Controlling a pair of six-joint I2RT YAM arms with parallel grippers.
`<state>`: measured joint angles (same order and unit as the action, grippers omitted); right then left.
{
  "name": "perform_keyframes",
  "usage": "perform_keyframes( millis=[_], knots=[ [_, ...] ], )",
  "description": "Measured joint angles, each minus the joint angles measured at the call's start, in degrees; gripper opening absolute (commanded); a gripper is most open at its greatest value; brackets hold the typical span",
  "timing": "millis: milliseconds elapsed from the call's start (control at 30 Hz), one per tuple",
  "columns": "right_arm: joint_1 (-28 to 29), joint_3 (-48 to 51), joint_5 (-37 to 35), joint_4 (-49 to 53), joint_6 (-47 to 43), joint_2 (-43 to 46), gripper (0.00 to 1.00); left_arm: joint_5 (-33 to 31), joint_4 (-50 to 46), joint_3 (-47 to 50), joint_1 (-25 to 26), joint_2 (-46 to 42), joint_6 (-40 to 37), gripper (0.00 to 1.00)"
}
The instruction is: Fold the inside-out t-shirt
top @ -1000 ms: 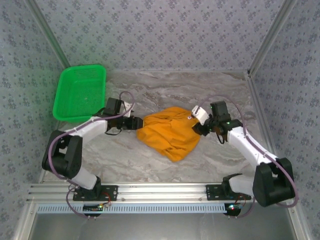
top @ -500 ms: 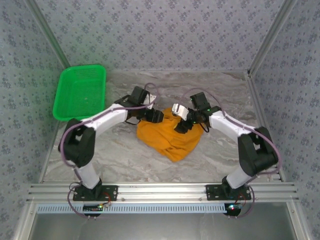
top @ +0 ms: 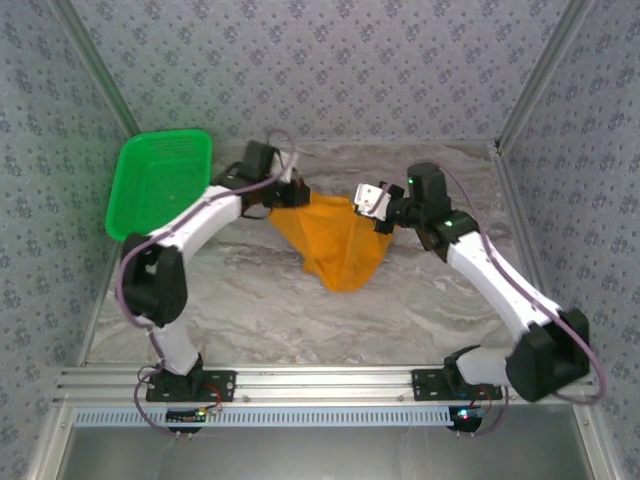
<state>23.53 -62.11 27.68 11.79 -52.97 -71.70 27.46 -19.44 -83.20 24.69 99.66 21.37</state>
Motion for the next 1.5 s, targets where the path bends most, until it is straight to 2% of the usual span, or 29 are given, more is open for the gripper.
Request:
perform_keyframes(
  millis=[100,200,267,333,367,433,467,533,700,867,933,1000,1100,1167,1200,1233,1400,1500],
  knots=[
    [1.49,-1.66,-1.64,5.64,-5.46,4.87,0.0,1.97,6.47,3.45,-3.3,-8.63,4.57,0.08],
    [2.95,-0.26,-1.79,12.33,-7.52,7.08,0.0,3.5,10.97,12.22,-3.82,-14.62,6.97,0.19],
    [3.72,2.64,-0.59,17.57,-7.39,6.93,0.09,3.43,13.27,19.58,-3.61,-15.21,7.98,0.3],
    [4.63,5.35,1.11,23.54,-6.69,4.83,0.22,3.1,14.78,25.97,-4.04,-12.81,9.2,0.4],
    [5.2,6.21,1.97,26.14,-6.25,3.21,0.31,2.95,14.67,29.38,-4.15,-10.82,9.57,0.41],
    [5.99,6.84,3.74,30.05,-5.42,0.35,0.35,2.51,12.52,34.51,-4.39,-8.59,9.77,0.43],
    [6.03,6.84,4.83,30.91,-4.81,-0.42,0.46,2.54,10.62,36.2,-4.31,-8.59,9.51,0.44],
    [5.46,6.78,6.01,30.03,-2.51,-0.39,0.57,2.38,7.8,36.63,-3.54,-9.86,8.11,0.45],
    [4.83,4.83,4.5,19.93,5.62,-1.81,0.58,1.42,3.41,30.34,-0.7,-13.88,4.57,0.46],
    [4.9,1.64,-1.2,12.96,7.21,-10.54,0.67,1.03,3.37,23.26,4.81,-12.83,3.78,0.49],
    [4.96,1.49,-2.4,11.69,7.26,-14.58,0.67,-0.09,3.3,20.57,7.1,-10.01,4.26,0.49],
    [5.22,1.49,-3.52,10.75,7.32,-18.49,0.64,-1.75,3.3,17.86,8.94,-5.73,5.11,0.48],
    [5.75,1.49,-4.98,9.38,7.58,-23.08,0.46,-5.44,2.58,15.32,10.14,0.79,5.49,0.4],
    [5.88,1.49,-5.4,8.39,7.85,-24.61,0.26,-8.7,1.27,15.04,10.08,3.89,4.85,0.25],
    [5.79,1.49,-5.33,7.98,7.93,-24.74,0.15,-9.6,0.39,15.06,9.81,4.61,4.59,0.16],
    [5.46,1.49,-4.76,7.54,8.63,-24.74,0.0,-10.27,-0.39,15.06,9.42,4.98,4.46,0.01],
    [1.27,1.44,0.2,5.35,11.19,-20.5,0.0,-12.92,-1.07,15.19,6.91,2.4,3.69,0.0],
    [-1.4,2.62,1.64,3.34,11.5,-10.82,0.0,-12.79,1.92,17.92,4.79,-6.73,3.82,0.0]
  ],
)
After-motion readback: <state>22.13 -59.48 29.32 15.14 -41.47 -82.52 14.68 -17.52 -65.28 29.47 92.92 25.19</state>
